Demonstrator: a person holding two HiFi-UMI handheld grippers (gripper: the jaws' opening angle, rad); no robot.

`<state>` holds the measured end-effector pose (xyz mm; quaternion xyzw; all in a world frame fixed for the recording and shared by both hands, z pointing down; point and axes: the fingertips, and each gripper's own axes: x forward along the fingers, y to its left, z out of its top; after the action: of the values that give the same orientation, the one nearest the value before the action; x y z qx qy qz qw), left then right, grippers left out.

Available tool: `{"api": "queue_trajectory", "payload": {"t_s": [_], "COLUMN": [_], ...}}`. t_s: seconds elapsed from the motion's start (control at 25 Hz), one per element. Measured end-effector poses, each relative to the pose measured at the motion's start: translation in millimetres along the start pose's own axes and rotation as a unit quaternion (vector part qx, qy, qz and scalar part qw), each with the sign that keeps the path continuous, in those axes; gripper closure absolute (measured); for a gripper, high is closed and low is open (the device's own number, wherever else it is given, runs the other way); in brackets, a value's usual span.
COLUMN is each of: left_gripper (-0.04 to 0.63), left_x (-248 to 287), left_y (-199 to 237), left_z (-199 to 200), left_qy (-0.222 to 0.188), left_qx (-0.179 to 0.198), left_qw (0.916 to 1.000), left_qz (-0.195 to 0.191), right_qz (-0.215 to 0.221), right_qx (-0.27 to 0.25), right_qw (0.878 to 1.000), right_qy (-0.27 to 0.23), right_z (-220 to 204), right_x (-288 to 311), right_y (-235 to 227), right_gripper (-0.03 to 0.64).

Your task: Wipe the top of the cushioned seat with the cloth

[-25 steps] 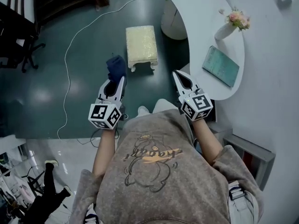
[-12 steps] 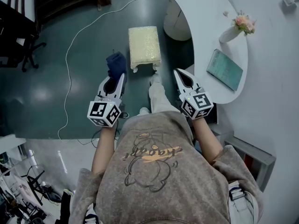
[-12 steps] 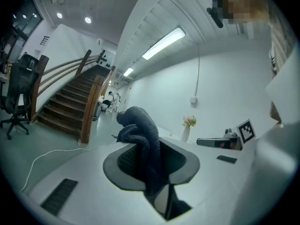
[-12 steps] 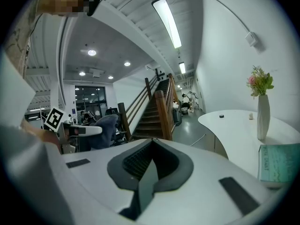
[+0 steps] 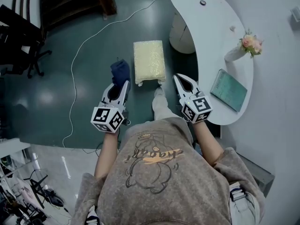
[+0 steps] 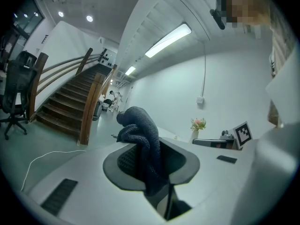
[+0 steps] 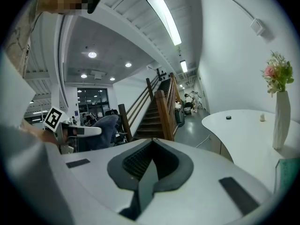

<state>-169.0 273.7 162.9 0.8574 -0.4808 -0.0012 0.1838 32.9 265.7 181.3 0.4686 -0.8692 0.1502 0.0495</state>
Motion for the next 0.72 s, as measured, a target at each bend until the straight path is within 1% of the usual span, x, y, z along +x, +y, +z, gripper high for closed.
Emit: {"api": "queue_trajectory", "payload": {"t_s": [0.32,0.52,0.72], "left_gripper": [0.509,0.509,0.509], "left_x": [76,119,156], "left_y": [17,31,43], "left_z": [38,47,52], "left_qy": [-0.006,-0.003,-0.004], "left_qx": [0.001,-0.001,-0.006], "left_qw": [0.9998,0.9993,0.9985], "left_qz": [0.016,0.036,0.054], "right_qz": [0.019,0.034,0.054], "right_qx": [0.003,0.008,0.006], "right_qw": [1.0,0.999,0.998], "right_qy": [0.0,0.004,0.015], "right_z": [37,50,54], "right_x": [57,94,124], "right_y": [-57,-97,-123], "right_gripper": [0.615,0.615,0.615]}}
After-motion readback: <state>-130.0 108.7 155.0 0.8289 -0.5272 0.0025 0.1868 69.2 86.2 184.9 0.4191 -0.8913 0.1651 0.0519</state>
